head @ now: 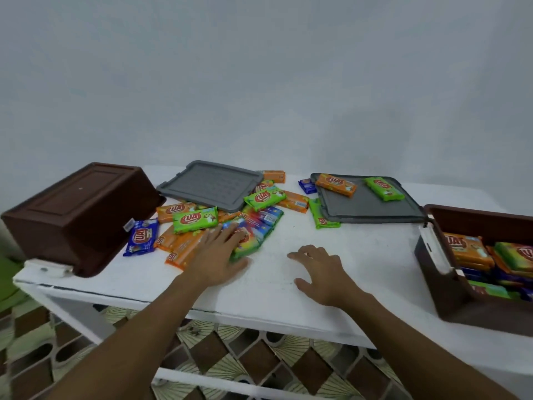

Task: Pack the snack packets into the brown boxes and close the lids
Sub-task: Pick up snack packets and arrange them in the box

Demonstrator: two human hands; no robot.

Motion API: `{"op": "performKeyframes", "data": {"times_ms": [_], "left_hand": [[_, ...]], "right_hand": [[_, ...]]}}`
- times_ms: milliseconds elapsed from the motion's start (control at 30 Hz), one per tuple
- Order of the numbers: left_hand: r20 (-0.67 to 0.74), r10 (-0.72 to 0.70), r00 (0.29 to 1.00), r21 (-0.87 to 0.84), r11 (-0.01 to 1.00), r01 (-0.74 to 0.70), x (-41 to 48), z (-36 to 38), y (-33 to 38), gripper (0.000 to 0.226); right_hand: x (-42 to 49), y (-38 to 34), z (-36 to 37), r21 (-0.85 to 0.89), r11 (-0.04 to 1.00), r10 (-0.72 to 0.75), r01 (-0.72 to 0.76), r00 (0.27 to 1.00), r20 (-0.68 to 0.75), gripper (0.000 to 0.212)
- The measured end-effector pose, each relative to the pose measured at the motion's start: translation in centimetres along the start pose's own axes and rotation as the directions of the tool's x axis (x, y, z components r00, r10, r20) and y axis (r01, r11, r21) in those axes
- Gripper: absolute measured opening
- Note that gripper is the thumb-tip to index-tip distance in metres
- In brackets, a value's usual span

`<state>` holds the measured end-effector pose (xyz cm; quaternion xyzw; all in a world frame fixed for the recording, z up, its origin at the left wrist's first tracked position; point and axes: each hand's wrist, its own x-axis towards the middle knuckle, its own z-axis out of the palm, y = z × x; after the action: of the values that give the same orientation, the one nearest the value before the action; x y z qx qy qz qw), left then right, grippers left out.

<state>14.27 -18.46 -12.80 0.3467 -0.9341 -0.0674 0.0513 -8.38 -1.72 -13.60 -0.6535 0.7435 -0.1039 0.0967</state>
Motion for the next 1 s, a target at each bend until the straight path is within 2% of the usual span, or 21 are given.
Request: {"op": "performKeyframes", "data": {"times_ms": [133,267,367,433,533,600,700,867,1000], "left_hand": [[-0.064,0.222,0.973,-0.116,0.967,-0.228,-0.2,0.4,2.5,0.059],[0.057,0.349,0.935,-0.264,0.909,-0.323,0.1,0.7,4.8,0.057],[-0.046,0.342,0.939,-0.207,0.916,-0.344,1.4,0.8,4.9,0.055],[-0.082,0.235,0.968,-0.103,0.965,-0.243,2.4,0.9,3.9,0.068],[0.037,0.063,0.997,0.076,0.995,-0.065,3.7,1.3,2.3,0.096],[0.079,0.003,0.997,0.107,0.994,-0.011,4.1,1.6,2.0,0.094],[0.042,0.083,0.996,0.122,0.989,-0.088,4.3,1.2,2.3,0.076],[0.036,0.377,0.925,0.007,0.926,-0.378,4.8,0.7,2.7,0.055],[-0.003,0.389,0.921,-0.078,0.919,-0.388,5.6,1.2,2.1,0.043]], "right_hand": [[0.8,-1.4,0.3,0.084,0.996,0.046,-0.042,0.998,-0.040,0.059],[0.8,-1.1,0.1,0.100,0.995,0.030,-0.023,0.998,-0.064,0.066],[-0.1,0.2,-0.2,0.009,0.999,0.032,-0.032,0.999,-0.025,0.060],[-0.6,1.0,-0.7,-0.035,0.997,0.063,-0.065,0.997,-0.051,0.053],[-1.4,2.1,-1.0,-0.031,0.996,0.078,-0.082,0.990,-0.119,0.054],[-1.8,2.9,-0.8,0.009,0.993,0.114,-0.114,0.986,-0.121,0.055],[-2.5,3.6,-0.5,0.107,0.977,0.203,-0.187,0.965,-0.165,0.052],[-3.7,4.7,0.3,0.195,0.948,0.302,-0.252,0.905,-0.300,0.071],[-3.6,5.1,0.5,0.216,0.939,0.327,-0.268,0.892,-0.311,0.065]]}}
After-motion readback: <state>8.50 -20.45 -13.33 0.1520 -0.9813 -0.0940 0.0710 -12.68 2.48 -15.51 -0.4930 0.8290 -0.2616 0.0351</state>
